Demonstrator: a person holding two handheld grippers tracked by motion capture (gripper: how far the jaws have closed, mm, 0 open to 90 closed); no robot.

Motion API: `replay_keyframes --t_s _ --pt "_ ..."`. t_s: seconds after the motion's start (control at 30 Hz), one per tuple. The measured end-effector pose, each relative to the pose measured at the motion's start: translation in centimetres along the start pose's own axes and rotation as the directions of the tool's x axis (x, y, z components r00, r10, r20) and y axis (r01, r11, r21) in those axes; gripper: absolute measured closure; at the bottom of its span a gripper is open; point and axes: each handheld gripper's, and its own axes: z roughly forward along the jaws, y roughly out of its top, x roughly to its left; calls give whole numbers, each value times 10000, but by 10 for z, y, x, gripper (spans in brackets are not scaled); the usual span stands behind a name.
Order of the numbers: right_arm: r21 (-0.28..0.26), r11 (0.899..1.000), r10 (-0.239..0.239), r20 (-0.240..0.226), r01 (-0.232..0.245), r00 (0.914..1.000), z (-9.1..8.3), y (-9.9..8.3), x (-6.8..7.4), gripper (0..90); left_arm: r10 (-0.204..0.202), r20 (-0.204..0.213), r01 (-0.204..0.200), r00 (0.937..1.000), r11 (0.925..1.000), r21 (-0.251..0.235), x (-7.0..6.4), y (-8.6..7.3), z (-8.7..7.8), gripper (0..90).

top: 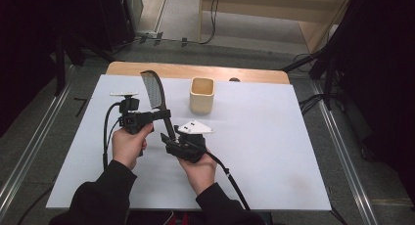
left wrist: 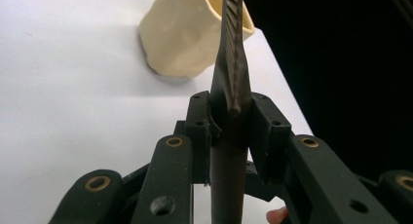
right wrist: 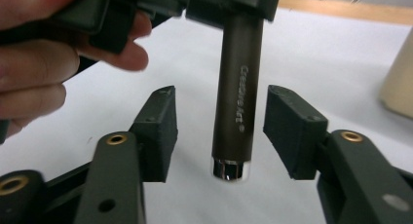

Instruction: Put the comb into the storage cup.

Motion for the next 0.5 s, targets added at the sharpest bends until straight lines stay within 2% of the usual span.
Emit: replay_keyframes --t_s 0.27,0.5 --pt "944 9954 -111 -619 170 9980 4 -3 -4 315 286 -520 -288 9982 9996 -32 4 2 -3 730" --pt "1479 9885 -128 -1168 302 9931 2 -2 -8 294 536 -742 -538 9958 9986 -5 8 4 -6 730"
